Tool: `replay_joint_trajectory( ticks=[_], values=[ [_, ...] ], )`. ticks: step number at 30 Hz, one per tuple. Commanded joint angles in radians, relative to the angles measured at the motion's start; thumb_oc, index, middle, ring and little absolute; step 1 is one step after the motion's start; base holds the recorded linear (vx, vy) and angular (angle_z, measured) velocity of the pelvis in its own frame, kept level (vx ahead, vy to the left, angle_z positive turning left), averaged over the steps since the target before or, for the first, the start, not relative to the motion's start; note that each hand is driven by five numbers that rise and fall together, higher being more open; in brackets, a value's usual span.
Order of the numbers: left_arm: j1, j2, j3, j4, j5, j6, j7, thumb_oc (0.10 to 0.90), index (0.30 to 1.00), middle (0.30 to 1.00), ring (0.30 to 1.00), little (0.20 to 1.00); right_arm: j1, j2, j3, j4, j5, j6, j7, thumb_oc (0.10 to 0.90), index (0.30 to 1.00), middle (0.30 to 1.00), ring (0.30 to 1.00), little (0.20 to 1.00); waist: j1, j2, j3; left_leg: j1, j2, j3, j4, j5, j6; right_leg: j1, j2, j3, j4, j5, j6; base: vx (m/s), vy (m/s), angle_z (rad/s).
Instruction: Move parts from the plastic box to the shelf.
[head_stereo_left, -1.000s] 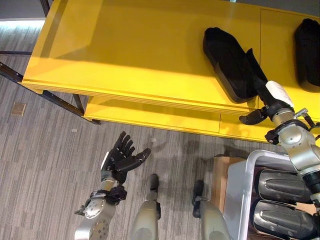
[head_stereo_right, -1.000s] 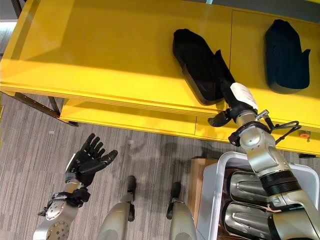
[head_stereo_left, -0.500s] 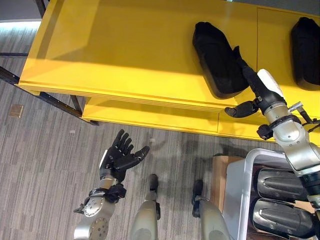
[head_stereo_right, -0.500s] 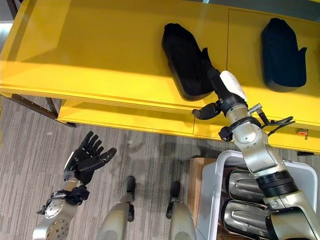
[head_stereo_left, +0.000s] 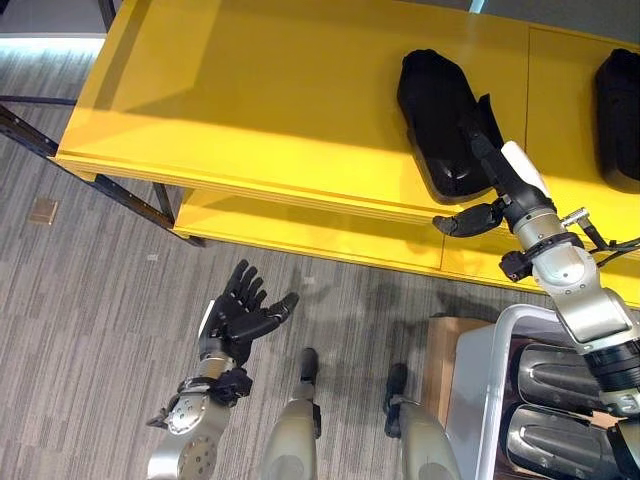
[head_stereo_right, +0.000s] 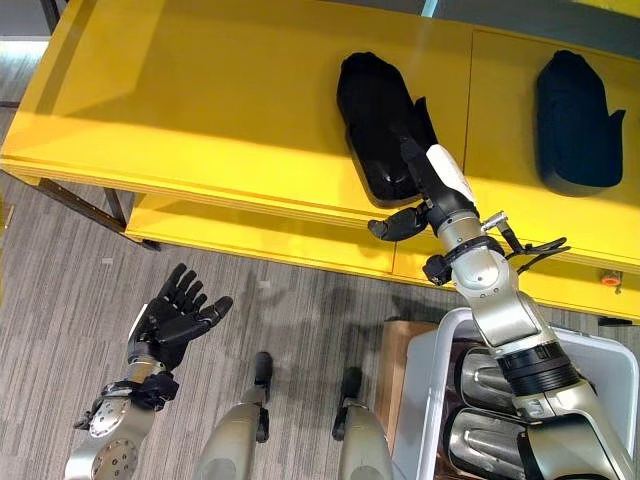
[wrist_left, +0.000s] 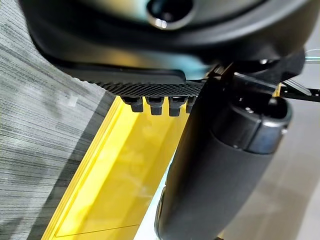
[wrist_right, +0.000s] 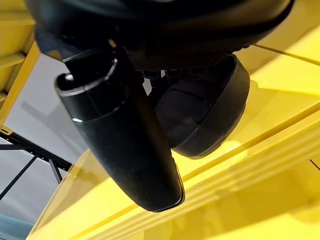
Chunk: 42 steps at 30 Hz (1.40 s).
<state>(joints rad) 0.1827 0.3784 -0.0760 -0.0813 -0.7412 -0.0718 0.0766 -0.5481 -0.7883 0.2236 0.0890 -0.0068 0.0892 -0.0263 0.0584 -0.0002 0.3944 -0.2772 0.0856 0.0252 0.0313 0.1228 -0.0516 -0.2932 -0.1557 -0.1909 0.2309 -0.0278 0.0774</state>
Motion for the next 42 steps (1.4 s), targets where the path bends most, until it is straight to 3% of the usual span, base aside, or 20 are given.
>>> replay_joint_trajectory(
  ticks=[1,13,19,27,32,33,42],
  values=[
    [0.022,0.054,0.043,-0.114,-0.001,-0.08,-0.009,0.9,1.0,1.0,1.0,1.0,-0.086,-0.03,-0.054,-0.103,0.03,-0.082,-0.068,0.9,1.0,1.0,1.0,1.0,-0.011,-0.05,-0.063,0.008,0.057,0.055,0.112,-0.121,-0.024,0.052,-0.063,0.007,-0.078,0.029,0.049,0.0,0.0,0.0],
    [0.023,0.038,0.059,-0.121,0.007,-0.077,-0.007,0.9,1.0,1.0,1.0,1.0,0.022,-0.083,-0.218,-0.337,-0.035,-0.141,-0.094,0.9,1.0,1.0,1.0,1.0,-0.038,-0.061,-0.078,0.01,0.062,0.064,0.113,-0.124,-0.024,0.044,-0.055,0.018,-0.076,0.03,0.052,0.0,0.0,0.0],
    [0.032,0.022,0.068,-0.115,0.017,-0.074,-0.011,0.9,1.0,1.0,1.0,1.0,0.177,-0.104,-0.348,-0.45,-0.034,-0.184,-0.071,0.9,1.0,1.0,1.0,1.0,-0.059,-0.068,-0.085,0.01,0.066,0.067,0.112,-0.122,-0.025,0.042,-0.05,0.02,-0.08,0.03,0.054,0.0,0.0,0.0],
    [0.058,0.006,0.105,-0.119,0.031,-0.076,-0.033,0.9,1.0,1.0,1.0,1.0,0.408,-0.193,-0.529,-0.533,-0.053,-0.228,-0.002,0.9,1.0,1.0,1.0,1.0,-0.088,-0.074,-0.096,0.012,0.073,0.072,0.114,-0.123,-0.03,0.035,-0.043,0.029,-0.078,0.032,0.059,0.0,0.003,-0.05],
    [0.068,0.012,0.109,-0.117,0.031,-0.078,-0.052,0.9,1.0,1.0,1.0,1.0,0.464,-0.271,-0.559,-0.525,-0.091,-0.244,0.029,0.9,1.0,1.0,1.0,1.0,-0.092,-0.076,-0.096,0.013,0.075,0.075,0.117,-0.124,-0.033,0.034,-0.041,0.03,-0.073,0.03,0.061,0.0,0.0,-0.06],
    [0.078,0.019,0.107,-0.119,0.025,-0.08,-0.065,0.9,1.0,1.0,1.0,1.0,0.477,-0.337,-0.562,-0.507,-0.117,-0.251,0.043,0.9,1.0,1.0,1.0,1.0,-0.092,-0.076,-0.095,0.014,0.078,0.077,0.119,-0.124,-0.035,0.032,-0.04,0.032,-0.067,0.029,0.062,0.0,0.0,0.0],
    [0.088,0.047,0.097,-0.117,0.017,-0.086,-0.075,0.9,1.0,1.0,1.0,1.0,0.422,-0.467,-0.519,-0.467,-0.193,-0.257,0.036,0.9,1.0,1.0,1.0,1.0,-0.084,-0.069,-0.092,0.023,0.081,0.077,0.115,-0.119,-0.039,0.033,-0.04,0.031,-0.061,0.023,0.061,0.0,-0.002,-0.02]
  ],
)
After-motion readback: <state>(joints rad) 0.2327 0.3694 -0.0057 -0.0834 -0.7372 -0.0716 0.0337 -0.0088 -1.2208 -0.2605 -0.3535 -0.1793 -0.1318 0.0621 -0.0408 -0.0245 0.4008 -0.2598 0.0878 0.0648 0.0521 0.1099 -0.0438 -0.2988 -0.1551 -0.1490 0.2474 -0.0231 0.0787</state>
